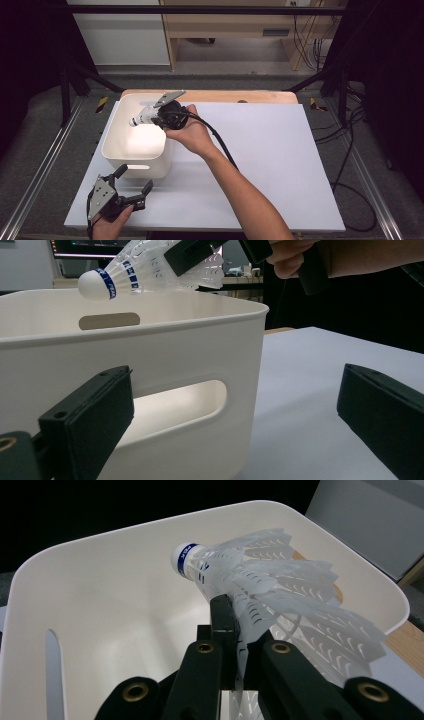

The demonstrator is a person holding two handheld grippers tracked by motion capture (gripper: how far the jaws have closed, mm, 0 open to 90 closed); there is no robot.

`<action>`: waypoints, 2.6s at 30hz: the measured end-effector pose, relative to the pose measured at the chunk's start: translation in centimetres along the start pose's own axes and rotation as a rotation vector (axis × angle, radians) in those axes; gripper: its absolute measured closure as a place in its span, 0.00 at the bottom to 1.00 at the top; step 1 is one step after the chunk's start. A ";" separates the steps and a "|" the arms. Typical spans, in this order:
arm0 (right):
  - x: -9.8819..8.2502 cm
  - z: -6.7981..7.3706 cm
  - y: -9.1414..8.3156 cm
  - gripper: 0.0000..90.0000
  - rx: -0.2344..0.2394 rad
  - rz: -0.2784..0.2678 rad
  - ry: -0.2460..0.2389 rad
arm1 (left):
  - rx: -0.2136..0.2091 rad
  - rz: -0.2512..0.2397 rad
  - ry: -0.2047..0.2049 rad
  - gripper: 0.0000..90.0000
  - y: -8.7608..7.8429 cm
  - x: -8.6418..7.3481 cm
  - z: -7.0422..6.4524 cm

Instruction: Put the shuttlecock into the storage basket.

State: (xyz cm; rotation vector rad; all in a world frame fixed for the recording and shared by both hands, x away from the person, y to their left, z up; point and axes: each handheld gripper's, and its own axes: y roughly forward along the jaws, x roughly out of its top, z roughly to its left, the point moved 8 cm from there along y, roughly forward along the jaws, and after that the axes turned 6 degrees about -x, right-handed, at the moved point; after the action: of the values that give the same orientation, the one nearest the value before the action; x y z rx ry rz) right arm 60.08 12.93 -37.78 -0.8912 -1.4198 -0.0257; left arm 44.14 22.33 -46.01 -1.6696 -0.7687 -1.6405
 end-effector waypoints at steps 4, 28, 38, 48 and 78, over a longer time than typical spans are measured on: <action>0.0 0.3 0.2 0.99 0.006 0.004 -0.002 | 0.000 -0.001 0.000 0.02 0.0 0.0 0.0; -0.1 1.0 1.1 0.99 0.020 0.013 -0.016 | -0.004 -0.001 0.002 0.02 0.0 0.0 -0.1; -0.4 1.3 1.5 0.99 0.021 0.025 -0.024 | -0.003 0.002 0.005 0.02 0.0 0.0 -0.1; -0.6 1.6 1.8 0.99 0.022 0.037 -0.032 | -0.003 0.000 0.004 0.02 0.0 0.0 -0.1; -0.6 1.4 -1.8 0.56 -0.033 0.058 -0.011 | -0.004 0.002 0.006 0.02 0.1 0.0 -0.1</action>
State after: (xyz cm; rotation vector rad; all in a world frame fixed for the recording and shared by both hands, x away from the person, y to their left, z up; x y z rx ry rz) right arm 57.87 12.17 -37.51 -0.9607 -1.4067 -0.0006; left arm 44.15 22.14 -46.02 -1.6670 -0.7611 -1.6454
